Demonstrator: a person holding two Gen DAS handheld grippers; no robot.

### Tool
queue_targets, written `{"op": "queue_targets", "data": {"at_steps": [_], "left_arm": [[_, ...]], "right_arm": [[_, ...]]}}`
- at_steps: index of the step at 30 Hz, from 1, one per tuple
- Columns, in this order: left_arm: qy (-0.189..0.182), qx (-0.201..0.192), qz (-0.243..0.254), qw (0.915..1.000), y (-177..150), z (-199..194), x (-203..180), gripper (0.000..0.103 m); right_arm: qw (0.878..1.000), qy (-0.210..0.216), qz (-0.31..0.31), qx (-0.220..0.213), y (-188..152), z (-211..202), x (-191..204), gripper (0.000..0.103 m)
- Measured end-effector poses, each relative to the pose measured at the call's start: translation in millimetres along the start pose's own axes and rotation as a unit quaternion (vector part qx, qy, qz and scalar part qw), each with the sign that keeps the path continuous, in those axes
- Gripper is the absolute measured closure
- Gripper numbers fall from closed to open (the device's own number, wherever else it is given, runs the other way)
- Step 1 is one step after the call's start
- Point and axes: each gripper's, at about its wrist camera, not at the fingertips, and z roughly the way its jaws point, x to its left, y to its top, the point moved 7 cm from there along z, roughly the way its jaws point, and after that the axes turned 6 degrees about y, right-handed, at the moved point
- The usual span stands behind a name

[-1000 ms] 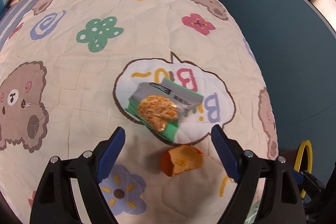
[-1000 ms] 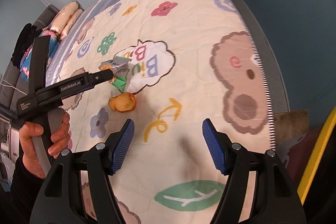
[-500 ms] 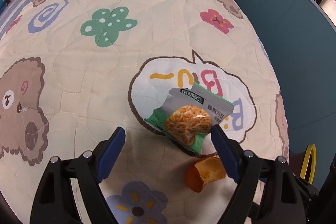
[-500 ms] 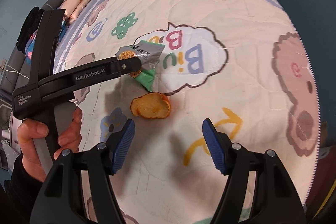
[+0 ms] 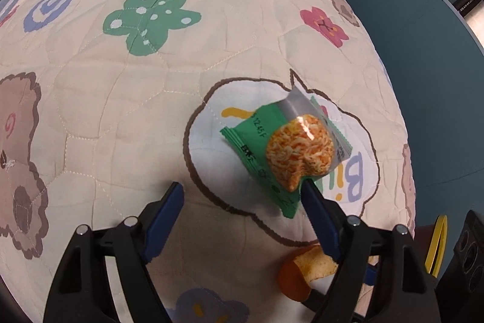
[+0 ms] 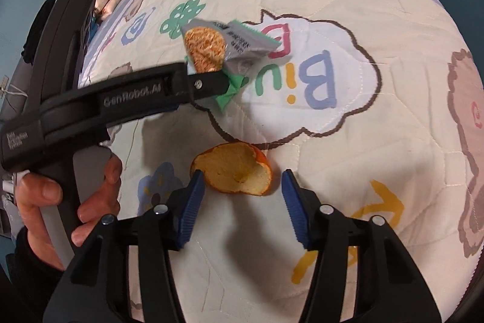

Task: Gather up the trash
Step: 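Grasp the green snack packet with the left tool while the right tool grasps the orange peel, then carry the snack packet and orange peel over the bin with both tools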

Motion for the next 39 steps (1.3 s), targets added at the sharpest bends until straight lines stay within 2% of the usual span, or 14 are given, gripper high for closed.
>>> {"op": "queue_targets", "data": {"at_steps": [3, 5, 6, 8, 9, 13, 17, 30, 39], "left_arm": [[0.000, -0.001, 0.010, 1.0000, 2.8, 1.1, -3.1, 0.042], [-0.003, 0.001, 0.011, 0.9999, 4.7, 2.6, -4.9, 0.058], [-0.010, 0.003, 0.009, 0.9999, 4.9, 3.1, -6.1, 0.062], [-0.023, 0.005, 0.007, 0.9997, 4.7, 3.1, -9.5, 0.082], [-0.030, 0.006, 0.007, 0.9995, 4.1, 2.7, -11.6, 0.085], [-0.024, -0.005, 0.011, 0.9996, 2.1, -1.0, -14.8, 0.091], [-0.037, -0.009, 0.002, 0.9993, 0.0, -4.9, -13.2, 0.096], [-0.041, -0.030, 0.000, 0.9987, -8.9, -36.0, -5.8, 0.099], [-0.051, -0.048, -0.010, 0.9975, -33.3, -66.4, 9.7, 0.099]], "right_arm": [[1.000, -0.005, -0.004, 0.004, -2.0, 4.8, 0.3, 0.060], [1.000, -0.013, -0.010, 0.005, -3.6, 7.9, 0.4, 0.071], [1.000, -0.016, -0.013, 0.006, -4.6, 9.1, 0.4, 0.074], [1.000, -0.020, -0.011, 0.007, -5.8, 11.2, -2.0, 0.085], [1.000, -0.021, -0.010, 0.008, -6.5, 11.9, -3.4, 0.086], [1.000, -0.018, -0.008, 0.006, -8.3, 12.3, -5.1, 0.094], [1.000, -0.013, -0.008, 0.002, -10.2, 10.5, -5.0, 0.098], [1.000, 0.007, -0.011, -0.010, -17.2, -10.2, 9.9, 0.099], [1.000, 0.009, -0.011, -0.023, -37.8, -39.6, 11.0, 0.099]]}}
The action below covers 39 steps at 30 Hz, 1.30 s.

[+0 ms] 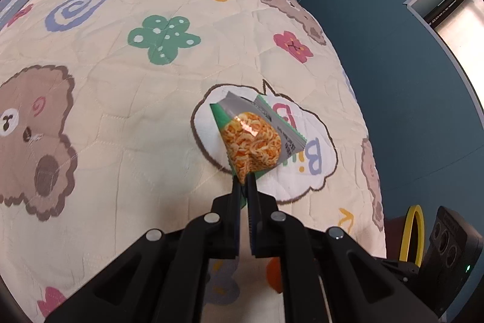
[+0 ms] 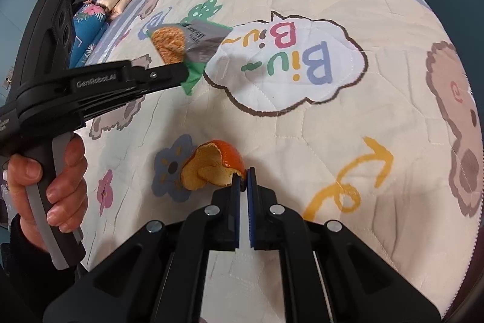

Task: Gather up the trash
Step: 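Carry the snack packet and orange peel over the bin with both tools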

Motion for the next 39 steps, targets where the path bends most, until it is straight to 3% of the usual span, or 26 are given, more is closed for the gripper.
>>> {"op": "queue_targets", "data": {"at_steps": [7, 18, 25, 39], "left_arm": [[0.002, -0.002, 0.005, 1.0000, -29.9, -19.1, 7.2, 0.099], [0.003, 0.025, 0.039, 0.9989, -78.7, -36.0, -4.0, 0.099], [-0.013, 0.033, 0.079, 0.9963, -103.4, -44.2, -41.2, 0.099], [-0.052, 0.033, 0.172, 0.9832, -138.4, -57.3, -154.7, 0.099]], "right_arm": [[1.000, 0.004, 0.006, -0.007, -19.2, -23.5, -4.4, 0.099], [0.999, -0.019, 0.023, -0.014, -47.3, -64.9, -34.8, 0.099], [0.998, -0.034, 0.039, -0.041, -61.2, -103.9, -62.5, 0.099], [0.989, -0.061, 0.084, -0.101, -85.7, -184.1, -123.8, 0.099]]}}
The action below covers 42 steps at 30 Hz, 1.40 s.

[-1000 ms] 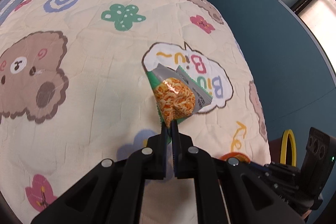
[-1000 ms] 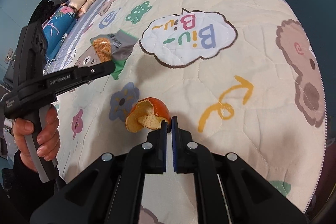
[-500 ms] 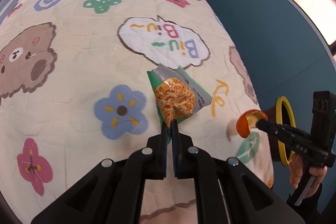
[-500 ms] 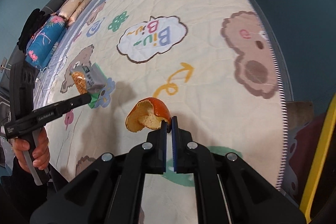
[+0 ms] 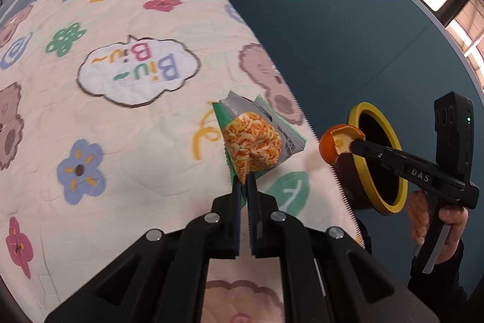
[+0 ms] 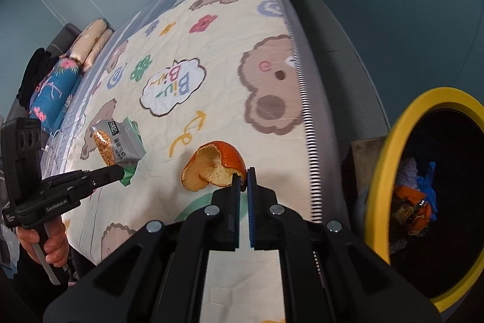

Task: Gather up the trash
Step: 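Carry the snack packet and orange peel over the bin with both tools, then open both tools to drop the snack packet and orange peel into the bin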

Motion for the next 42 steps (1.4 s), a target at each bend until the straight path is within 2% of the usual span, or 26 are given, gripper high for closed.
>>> {"op": "queue_targets", "data": {"at_steps": [11, 15, 22, 33, 42], "left_arm": [[-0.037, 0.015, 0.036, 0.9986, 10.2, 18.0, -87.8, 0.099], [-0.033, 0.023, 0.061, 0.9973, 10.9, 30.0, -119.6, 0.099], [-0.048, 0.028, 0.102, 0.9933, 11.7, 48.4, -170.1, 0.099], [-0.048, 0.025, 0.143, 0.9883, 17.1, 76.6, -221.2, 0.099], [-0.061, 0.046, 0.149, 0.9860, 14.3, 104.9, -245.3, 0.099]], "right_arm": [[0.998, -0.027, 0.043, -0.036, -1.4, -46.9, -66.4, 0.099], [0.996, -0.043, 0.063, -0.049, -2.3, -65.6, -95.2, 0.099], [0.991, -0.079, 0.082, -0.073, -7.1, -99.1, -133.7, 0.099], [0.984, -0.109, 0.112, -0.082, -12.9, -116.7, -187.0, 0.099], [0.981, -0.121, 0.130, -0.079, -16.4, -112.8, -218.4, 0.099]]}}
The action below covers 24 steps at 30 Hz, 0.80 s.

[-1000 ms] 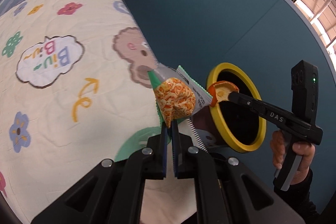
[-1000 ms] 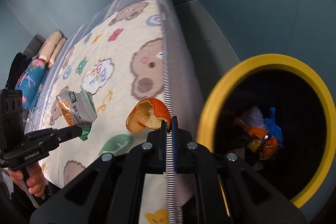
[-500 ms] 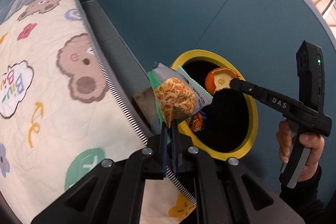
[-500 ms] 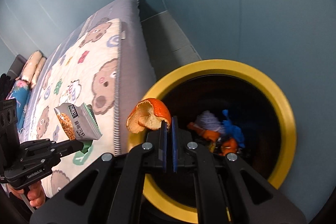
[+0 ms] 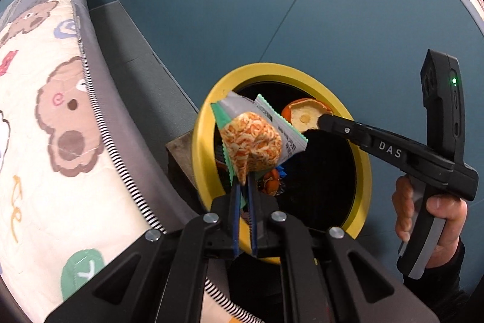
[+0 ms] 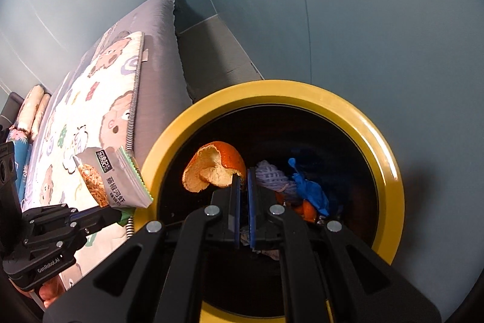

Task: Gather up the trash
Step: 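Open both tools to drop the snack packet and orange peel into the bin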

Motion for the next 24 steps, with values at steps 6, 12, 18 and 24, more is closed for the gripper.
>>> {"op": "queue_targets", "data": {"at_steps": [6, 12, 18, 24], "left_arm": [[-0.017, 0.006, 0.005, 0.9998, 0.7, 11.3, -11.0, 0.096], [-0.028, 0.007, 0.002, 0.9996, -1.7, 10.1, -18.9, 0.089], [-0.030, 0.005, -0.021, 0.9993, -5.4, 4.2, -10.7, 0.065], [-0.033, -0.009, -0.042, 0.9986, -7.8, -11.0, 1.2, 0.053]], "right_arm": [[1.000, -0.019, 0.008, -0.005, 2.6, 1.9, -13.4, 0.099], [0.999, -0.027, 0.018, -0.014, 5.1, -2.0, -24.4, 0.098], [0.999, -0.032, 0.033, -0.017, 4.4, -6.0, -31.0, 0.096], [0.998, -0.033, 0.044, -0.029, 2.7, -15.0, -29.9, 0.063]]}}
